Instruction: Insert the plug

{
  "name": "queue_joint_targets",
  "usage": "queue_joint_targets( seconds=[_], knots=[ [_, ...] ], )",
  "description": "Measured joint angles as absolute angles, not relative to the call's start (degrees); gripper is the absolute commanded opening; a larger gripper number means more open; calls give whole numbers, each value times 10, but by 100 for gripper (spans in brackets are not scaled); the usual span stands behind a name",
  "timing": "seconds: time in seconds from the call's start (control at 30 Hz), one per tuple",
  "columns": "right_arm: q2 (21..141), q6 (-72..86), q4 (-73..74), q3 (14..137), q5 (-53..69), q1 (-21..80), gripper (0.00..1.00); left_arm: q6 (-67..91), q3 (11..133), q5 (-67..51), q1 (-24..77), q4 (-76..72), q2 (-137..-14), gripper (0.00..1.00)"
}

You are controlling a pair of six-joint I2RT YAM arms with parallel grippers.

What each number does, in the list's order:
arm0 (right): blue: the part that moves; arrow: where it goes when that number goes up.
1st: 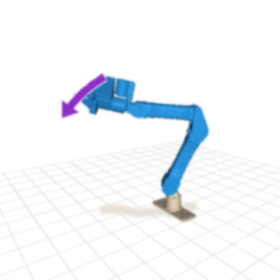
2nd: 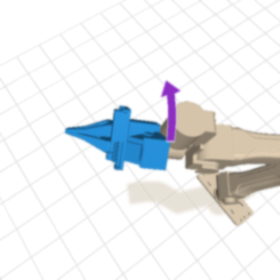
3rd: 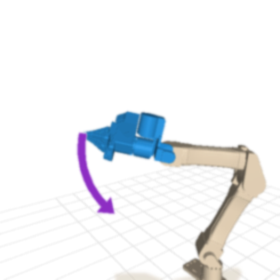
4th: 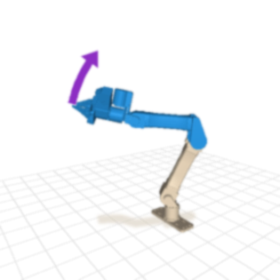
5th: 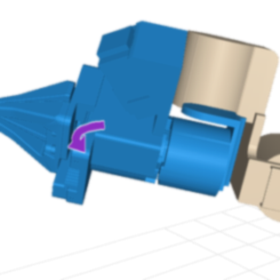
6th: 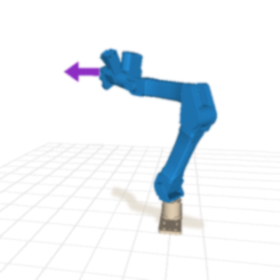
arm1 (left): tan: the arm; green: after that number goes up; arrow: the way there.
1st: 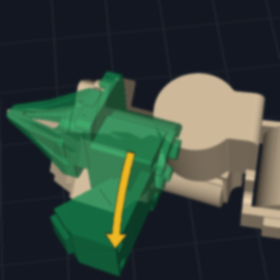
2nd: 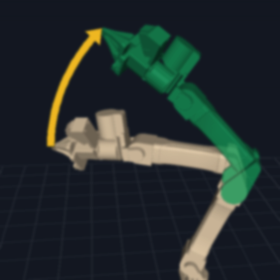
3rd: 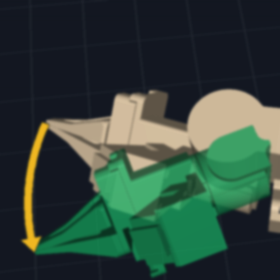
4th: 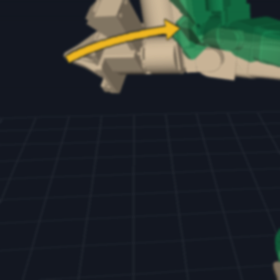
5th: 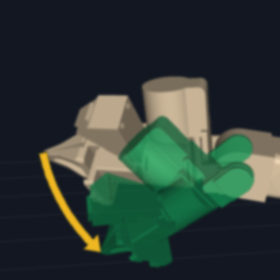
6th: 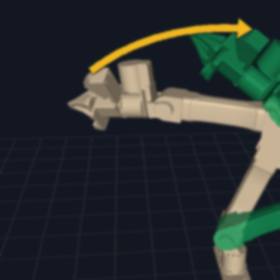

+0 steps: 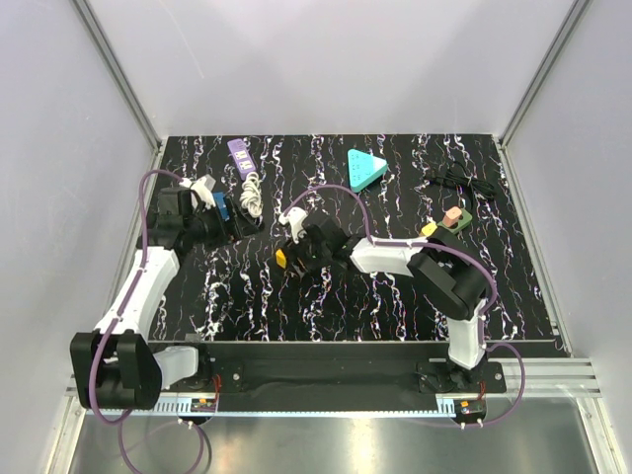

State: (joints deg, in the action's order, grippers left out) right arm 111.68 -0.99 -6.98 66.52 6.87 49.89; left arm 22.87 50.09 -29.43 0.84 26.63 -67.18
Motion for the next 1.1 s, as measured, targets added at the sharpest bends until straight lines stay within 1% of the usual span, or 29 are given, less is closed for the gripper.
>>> queue_joint_targets(
  seconds=[0.03,0.13,0.27,0.37,0.4,0.53,0.73,0.8,0.87,0.93,1.1],
  knots=[
    [1115,-11,-67,664,71,499,0,223,501,-296,8,268,-670,84],
    [1092,-3,-22,664,88,498,0,206,501,-315,9,272,-661,79],
    [1007,32,60,656,165,498,0,189,501,-352,24,266,-628,78],
    [914,71,104,639,253,494,0,173,501,-377,75,248,-582,80],
    [883,87,113,632,288,489,0,163,501,-387,96,242,-564,78],
    [789,154,137,606,402,470,0,85,501,-441,160,232,-493,78],
    [686,229,163,562,517,468,0,-82,481,-536,186,213,-330,87],
    [663,261,151,552,552,468,0,-127,474,-587,189,208,-285,88],
    [642,305,112,540,585,468,0,-159,472,-630,190,205,-268,88],
    [625,361,53,529,613,468,0,-184,472,-664,192,204,-268,88],
    [614,482,-91,516,665,469,0,-213,473,-697,208,205,-288,88]
  ],
)
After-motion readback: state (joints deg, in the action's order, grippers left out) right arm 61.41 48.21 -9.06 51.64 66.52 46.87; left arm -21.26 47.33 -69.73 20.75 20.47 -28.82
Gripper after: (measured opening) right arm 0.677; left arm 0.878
